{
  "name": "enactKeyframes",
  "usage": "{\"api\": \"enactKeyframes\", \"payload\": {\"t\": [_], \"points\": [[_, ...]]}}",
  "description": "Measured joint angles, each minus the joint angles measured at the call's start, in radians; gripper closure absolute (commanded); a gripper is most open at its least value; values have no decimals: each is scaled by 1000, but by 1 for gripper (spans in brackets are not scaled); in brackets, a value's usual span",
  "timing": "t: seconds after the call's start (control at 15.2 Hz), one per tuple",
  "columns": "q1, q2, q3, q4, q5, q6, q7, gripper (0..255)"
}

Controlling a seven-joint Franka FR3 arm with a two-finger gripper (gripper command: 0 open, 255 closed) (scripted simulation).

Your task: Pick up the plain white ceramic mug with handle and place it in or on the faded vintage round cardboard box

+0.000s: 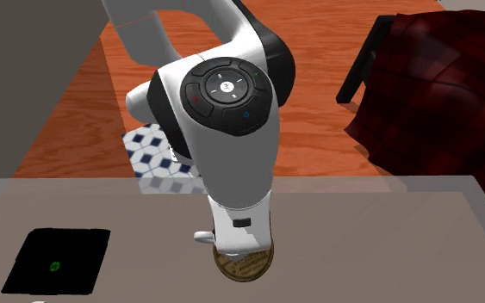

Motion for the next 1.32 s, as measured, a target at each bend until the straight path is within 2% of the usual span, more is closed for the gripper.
{"api": "enactKeyframes", "payload": {"t": [0.79,1.25,1.32], "points": [[0,49,-4,-124,1,173,-3,255],[1,56,-4,-135,1,192,-3,255],[0,56,-4,-135,1,192,-3,0]]}}
